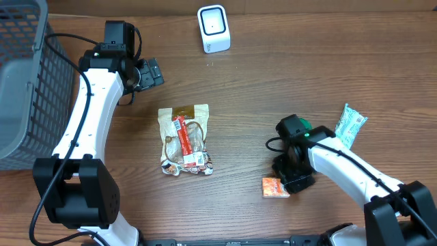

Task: Scan the item barcode
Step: 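Move the right gripper down to the orange Kleenex box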

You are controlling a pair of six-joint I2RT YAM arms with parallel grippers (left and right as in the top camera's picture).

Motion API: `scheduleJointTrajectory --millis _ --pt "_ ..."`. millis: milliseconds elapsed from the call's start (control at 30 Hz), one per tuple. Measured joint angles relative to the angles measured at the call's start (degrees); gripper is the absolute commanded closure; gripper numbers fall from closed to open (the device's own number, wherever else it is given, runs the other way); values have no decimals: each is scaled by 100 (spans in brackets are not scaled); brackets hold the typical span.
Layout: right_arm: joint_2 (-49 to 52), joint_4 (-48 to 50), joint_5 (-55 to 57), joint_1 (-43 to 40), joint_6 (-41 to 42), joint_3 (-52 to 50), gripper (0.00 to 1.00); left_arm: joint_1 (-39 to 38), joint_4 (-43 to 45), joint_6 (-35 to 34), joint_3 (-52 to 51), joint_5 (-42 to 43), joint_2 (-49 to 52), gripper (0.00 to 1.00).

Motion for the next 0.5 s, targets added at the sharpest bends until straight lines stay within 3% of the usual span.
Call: scheduleJointTrajectory --millis 267,500 --pt "0 903 -127 249 352 -57 55 0 -2 2 0 0 0 0" --pt "0 2264 -190 608 -400 -72 40 0 -2 2 0 0 0 1"
